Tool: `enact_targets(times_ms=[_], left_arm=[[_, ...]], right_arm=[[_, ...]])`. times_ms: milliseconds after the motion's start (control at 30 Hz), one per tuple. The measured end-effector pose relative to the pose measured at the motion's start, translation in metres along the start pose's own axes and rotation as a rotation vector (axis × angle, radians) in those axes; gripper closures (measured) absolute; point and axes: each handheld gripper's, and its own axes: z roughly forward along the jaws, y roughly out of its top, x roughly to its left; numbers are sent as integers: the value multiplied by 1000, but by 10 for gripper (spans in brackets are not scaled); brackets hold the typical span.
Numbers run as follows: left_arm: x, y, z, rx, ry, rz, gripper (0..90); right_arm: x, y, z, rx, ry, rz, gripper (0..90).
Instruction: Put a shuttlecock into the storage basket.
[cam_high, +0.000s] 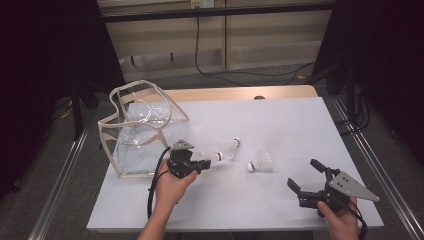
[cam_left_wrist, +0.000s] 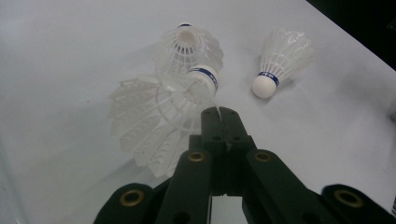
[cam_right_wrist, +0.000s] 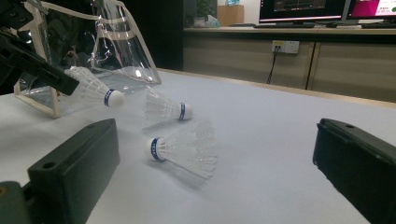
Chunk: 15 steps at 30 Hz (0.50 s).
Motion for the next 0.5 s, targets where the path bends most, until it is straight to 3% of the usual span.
enact_targets(times_ms=[167, 500], left_arm=[[-1, 5, -3, 3, -17, -7, 900], [-3, 17, -8, 44, -24, 15, 900]], right_arm=[[0, 0, 0, -1, 0, -3, 6], [0, 0, 0, -1, 1, -1, 6]])
